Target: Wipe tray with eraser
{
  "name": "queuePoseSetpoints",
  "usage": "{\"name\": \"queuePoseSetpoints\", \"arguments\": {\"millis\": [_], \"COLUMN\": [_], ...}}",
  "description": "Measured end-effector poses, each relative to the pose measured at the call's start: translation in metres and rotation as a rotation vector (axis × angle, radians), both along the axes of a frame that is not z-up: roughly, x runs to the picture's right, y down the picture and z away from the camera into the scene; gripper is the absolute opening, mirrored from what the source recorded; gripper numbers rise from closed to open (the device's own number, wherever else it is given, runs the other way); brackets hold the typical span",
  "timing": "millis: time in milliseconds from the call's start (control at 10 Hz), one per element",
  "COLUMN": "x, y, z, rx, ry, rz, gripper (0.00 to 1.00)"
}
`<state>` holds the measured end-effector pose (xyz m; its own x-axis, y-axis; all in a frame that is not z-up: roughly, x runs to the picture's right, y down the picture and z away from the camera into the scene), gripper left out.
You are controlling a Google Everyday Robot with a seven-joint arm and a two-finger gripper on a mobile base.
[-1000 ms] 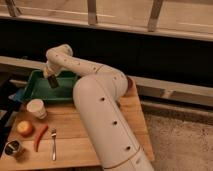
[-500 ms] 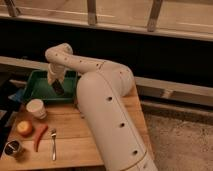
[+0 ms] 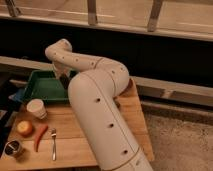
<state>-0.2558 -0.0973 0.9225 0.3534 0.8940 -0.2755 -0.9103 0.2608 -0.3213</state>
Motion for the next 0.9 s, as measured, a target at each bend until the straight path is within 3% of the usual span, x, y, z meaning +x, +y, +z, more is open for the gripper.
{"name": "queuePoseSetpoints", "arguments": {"millis": [300, 600, 900], "x": [-0.015, -0.042, -0.043], "y": [0.003, 0.033, 0.054], "z": [-0.003, -0.024, -0.032], "rx": [0.03, 0.013, -0.016], "ry": [-0.051, -0.162, -0.14], "rz": [0.041, 0.093, 0.085], "gripper": [0.0, 0.0, 0.0]}}
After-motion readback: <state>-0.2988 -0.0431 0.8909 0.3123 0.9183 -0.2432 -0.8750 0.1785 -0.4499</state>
